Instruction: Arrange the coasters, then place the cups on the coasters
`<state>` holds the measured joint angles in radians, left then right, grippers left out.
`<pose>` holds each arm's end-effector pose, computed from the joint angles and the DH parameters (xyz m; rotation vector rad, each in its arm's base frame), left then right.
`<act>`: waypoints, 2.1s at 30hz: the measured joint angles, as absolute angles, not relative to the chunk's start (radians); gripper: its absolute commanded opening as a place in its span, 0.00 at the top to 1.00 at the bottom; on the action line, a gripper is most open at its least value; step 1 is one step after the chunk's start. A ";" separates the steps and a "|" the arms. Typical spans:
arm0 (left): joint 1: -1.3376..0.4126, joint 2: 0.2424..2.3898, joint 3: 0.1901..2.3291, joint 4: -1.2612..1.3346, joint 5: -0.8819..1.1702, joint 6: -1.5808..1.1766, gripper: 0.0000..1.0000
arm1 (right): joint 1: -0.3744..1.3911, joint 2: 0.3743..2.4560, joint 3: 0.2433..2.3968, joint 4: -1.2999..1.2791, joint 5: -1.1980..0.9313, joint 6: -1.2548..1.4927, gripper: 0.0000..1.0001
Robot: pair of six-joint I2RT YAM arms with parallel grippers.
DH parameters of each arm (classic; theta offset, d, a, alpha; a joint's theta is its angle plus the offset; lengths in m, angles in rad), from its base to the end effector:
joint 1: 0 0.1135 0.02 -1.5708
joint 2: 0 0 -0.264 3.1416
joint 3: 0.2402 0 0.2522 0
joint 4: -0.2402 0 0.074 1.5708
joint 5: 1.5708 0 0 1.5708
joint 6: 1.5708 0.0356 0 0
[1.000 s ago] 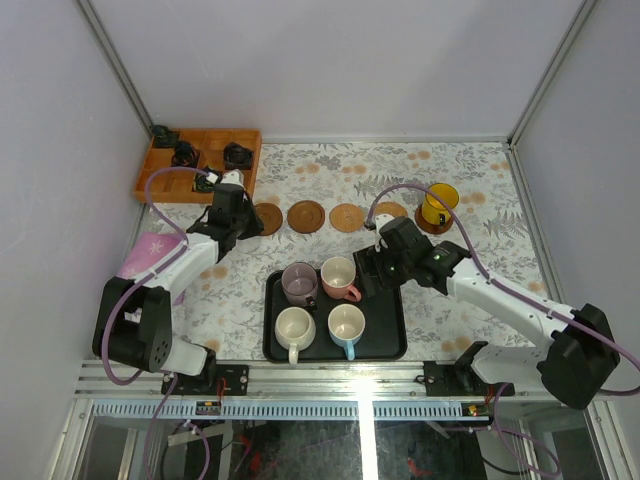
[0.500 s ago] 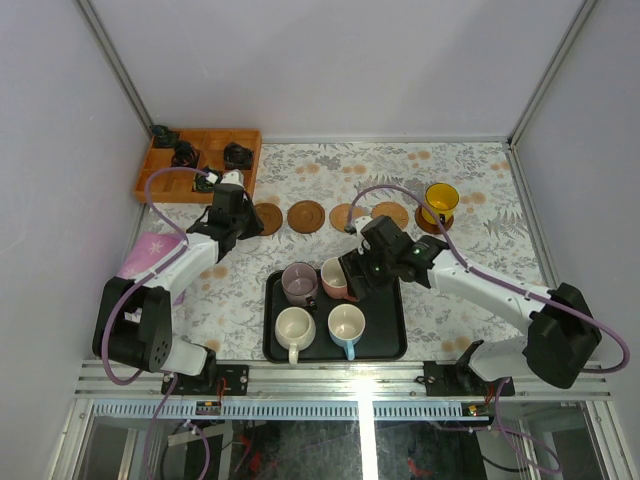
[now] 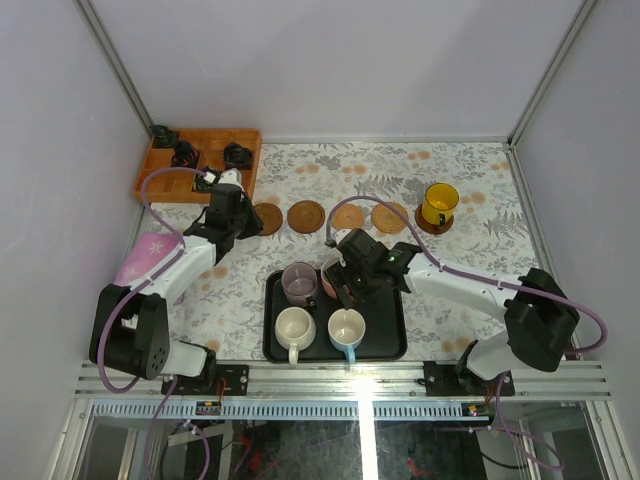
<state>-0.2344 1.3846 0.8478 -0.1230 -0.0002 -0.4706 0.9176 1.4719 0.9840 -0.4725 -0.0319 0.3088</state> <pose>0.2907 -0.0694 0.2320 -0.2662 2.2426 -0.3817 0.1822 0.2399 0.2246 -0.7960 2.4901 0.5081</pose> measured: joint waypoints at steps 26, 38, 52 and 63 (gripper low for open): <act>-0.234 1.384 0.848 -0.133 0.043 -0.456 0.96 | 0.945 1.556 1.089 -0.558 0.159 0.376 1.00; -0.234 1.464 0.918 -0.122 0.061 -0.457 0.96 | 0.903 1.489 1.109 -0.490 0.514 0.339 1.00; -0.234 1.522 0.970 -0.104 0.067 -0.458 0.97 | 0.540 1.559 1.044 -0.156 0.457 0.212 1.00; -0.234 1.555 0.971 -0.102 0.063 -0.458 0.97 | 0.450 1.665 1.044 -0.090 0.334 0.210 1.00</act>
<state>-0.2344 1.5547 0.9707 -0.1024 0.0628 -0.4583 0.4500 1.6650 1.0443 -0.0902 0.3344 0.2096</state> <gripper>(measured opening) 0.033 0.208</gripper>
